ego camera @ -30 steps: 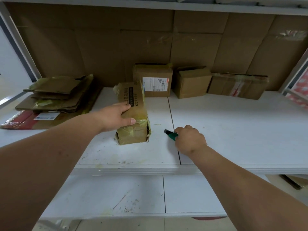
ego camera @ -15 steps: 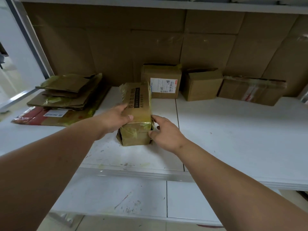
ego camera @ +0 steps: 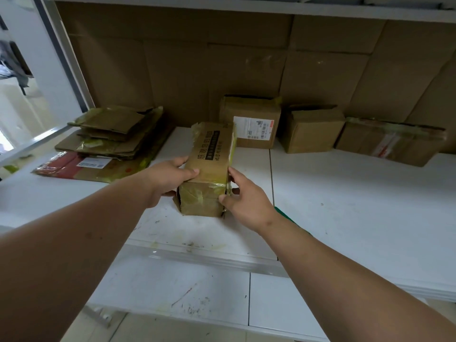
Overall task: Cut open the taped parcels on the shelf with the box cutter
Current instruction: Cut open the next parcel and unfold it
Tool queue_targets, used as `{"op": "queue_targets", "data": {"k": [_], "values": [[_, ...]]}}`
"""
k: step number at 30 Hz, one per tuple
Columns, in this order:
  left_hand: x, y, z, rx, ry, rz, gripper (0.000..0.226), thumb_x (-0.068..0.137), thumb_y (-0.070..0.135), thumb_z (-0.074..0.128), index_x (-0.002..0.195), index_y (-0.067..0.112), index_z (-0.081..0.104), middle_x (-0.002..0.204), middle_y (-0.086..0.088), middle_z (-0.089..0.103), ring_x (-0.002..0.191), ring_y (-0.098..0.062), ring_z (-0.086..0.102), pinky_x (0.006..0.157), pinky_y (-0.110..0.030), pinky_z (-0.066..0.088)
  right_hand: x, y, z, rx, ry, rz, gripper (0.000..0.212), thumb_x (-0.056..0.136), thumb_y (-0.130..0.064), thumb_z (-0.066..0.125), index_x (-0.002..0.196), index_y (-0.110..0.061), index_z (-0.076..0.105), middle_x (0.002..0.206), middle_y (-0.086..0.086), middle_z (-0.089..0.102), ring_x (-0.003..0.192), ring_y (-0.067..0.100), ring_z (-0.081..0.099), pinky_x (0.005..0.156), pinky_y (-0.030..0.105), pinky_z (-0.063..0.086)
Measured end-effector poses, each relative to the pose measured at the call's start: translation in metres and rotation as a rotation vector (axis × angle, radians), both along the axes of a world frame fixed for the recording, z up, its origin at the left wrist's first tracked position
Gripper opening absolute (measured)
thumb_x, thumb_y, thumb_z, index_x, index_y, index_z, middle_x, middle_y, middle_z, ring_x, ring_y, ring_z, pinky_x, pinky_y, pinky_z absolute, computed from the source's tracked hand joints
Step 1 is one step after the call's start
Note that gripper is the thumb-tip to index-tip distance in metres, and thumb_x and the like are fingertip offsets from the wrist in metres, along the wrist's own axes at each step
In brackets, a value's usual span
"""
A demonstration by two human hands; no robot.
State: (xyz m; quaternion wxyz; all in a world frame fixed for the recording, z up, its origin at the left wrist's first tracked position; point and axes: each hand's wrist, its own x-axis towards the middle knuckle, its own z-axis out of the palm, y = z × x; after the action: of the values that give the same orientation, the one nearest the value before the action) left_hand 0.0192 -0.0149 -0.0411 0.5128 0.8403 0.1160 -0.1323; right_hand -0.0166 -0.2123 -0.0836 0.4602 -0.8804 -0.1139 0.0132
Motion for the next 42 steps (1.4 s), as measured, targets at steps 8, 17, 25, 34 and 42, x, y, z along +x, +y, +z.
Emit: {"op": "queue_targets", "data": {"k": [8,17,25,34,42], "values": [[-0.002,0.004,0.004,-0.118,0.028,0.015,0.051,0.098,0.032,0.056,0.145,0.042,0.039,0.115,0.002,0.060,0.108,-0.021,0.058,0.097,-0.043,0.048,-0.001,-0.002,0.000,-0.036,0.023,-0.015,0.077,0.090,-0.037,0.067,0.153,-0.041,0.024,0.145,-0.016,0.049,0.126,0.012,0.050,0.107,0.037,0.044],[-0.007,0.002,0.014,-0.139,0.078,-0.022,0.055,0.091,0.030,0.067,0.139,0.038,0.043,0.114,-0.004,0.063,0.102,-0.024,0.063,0.094,-0.043,0.051,-0.008,-0.004,0.000,0.034,-0.003,-0.037,0.063,0.083,-0.025,0.063,0.144,-0.029,0.049,0.131,-0.008,0.057,0.117,0.011,0.056,0.104,0.031,0.046],[-0.004,-0.013,0.032,0.834,-0.075,-0.432,0.130,0.045,0.086,0.061,0.155,0.033,0.015,0.150,-0.006,0.030,0.136,-0.029,0.032,0.104,-0.040,0.039,-0.011,-0.004,0.005,0.151,0.057,-0.014,0.036,0.090,-0.010,0.055,0.119,-0.025,0.071,0.112,-0.006,0.072,0.109,0.012,0.064,0.102,0.031,0.048],[-0.001,-0.006,0.034,0.859,-0.237,-0.540,0.075,0.089,0.014,0.062,0.153,0.029,0.026,0.152,0.003,0.038,0.126,-0.019,0.047,0.103,-0.034,0.045,0.006,-0.048,0.008,0.075,-0.161,-0.545,0.023,0.084,-0.003,0.053,0.097,-0.021,0.058,0.114,0.002,0.053,0.106,0.024,0.053,0.090,0.031,0.046],[0.003,0.010,0.006,0.634,-0.382,-0.271,0.072,0.087,0.011,0.065,0.148,0.035,0.037,0.155,0.001,0.027,0.133,-0.023,0.038,0.101,-0.030,0.038,0.019,-0.065,0.011,0.153,-0.041,-0.661,0.066,0.085,-0.026,0.062,0.144,-0.022,0.034,0.141,0.005,0.045,0.125,0.029,0.047,0.104,0.049,0.042]]}}
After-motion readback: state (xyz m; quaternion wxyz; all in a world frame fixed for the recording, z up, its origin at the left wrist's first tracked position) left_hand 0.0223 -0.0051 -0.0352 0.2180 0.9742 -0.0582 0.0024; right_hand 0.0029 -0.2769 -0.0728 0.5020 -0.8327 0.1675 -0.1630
